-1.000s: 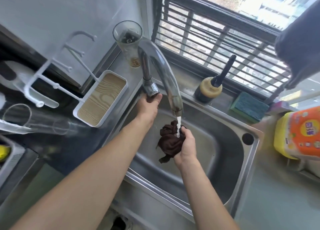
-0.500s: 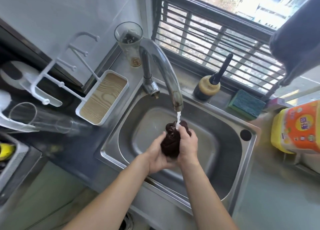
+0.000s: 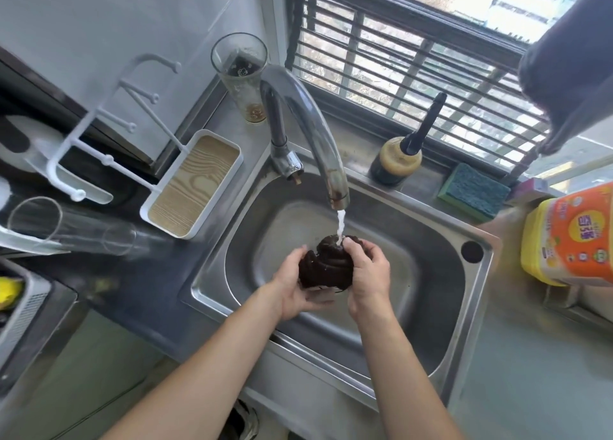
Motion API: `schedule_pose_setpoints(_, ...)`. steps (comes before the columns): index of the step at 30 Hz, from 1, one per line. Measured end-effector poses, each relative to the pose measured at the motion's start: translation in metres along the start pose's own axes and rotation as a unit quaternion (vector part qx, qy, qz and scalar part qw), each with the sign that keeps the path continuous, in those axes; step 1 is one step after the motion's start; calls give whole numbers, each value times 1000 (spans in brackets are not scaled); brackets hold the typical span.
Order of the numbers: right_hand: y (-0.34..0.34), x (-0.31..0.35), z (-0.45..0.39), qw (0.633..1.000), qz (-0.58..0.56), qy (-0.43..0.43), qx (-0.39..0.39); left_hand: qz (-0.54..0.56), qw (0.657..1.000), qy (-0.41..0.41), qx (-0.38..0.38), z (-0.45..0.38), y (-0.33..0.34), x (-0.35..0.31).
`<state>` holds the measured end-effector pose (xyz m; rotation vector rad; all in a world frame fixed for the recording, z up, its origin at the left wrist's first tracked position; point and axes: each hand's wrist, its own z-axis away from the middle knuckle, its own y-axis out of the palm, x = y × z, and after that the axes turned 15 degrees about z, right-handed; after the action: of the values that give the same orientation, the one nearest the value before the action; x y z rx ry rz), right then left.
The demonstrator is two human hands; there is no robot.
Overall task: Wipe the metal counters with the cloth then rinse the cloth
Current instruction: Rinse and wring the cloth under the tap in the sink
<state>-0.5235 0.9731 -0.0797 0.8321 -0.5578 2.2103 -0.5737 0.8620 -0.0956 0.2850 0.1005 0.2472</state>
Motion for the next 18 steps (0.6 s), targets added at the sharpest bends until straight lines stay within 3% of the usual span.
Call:
schedule_pose_setpoints(3,0,3,3,998,-57,30,-13,31,998,-32,33,2,5,6)
schedule_pose_setpoints(9,-8,-5,-4,978,161,10,-130,-31,991,129,33,-3,13,7)
schedule_pose_setpoints(13,-8,-9,-9,967,248,38,-35,-83,983,144,76,1,16,4)
schedule_pose_setpoints(18,-10,-10,-16,969,223,66,84,-78,986,128,75,-1,15,-2)
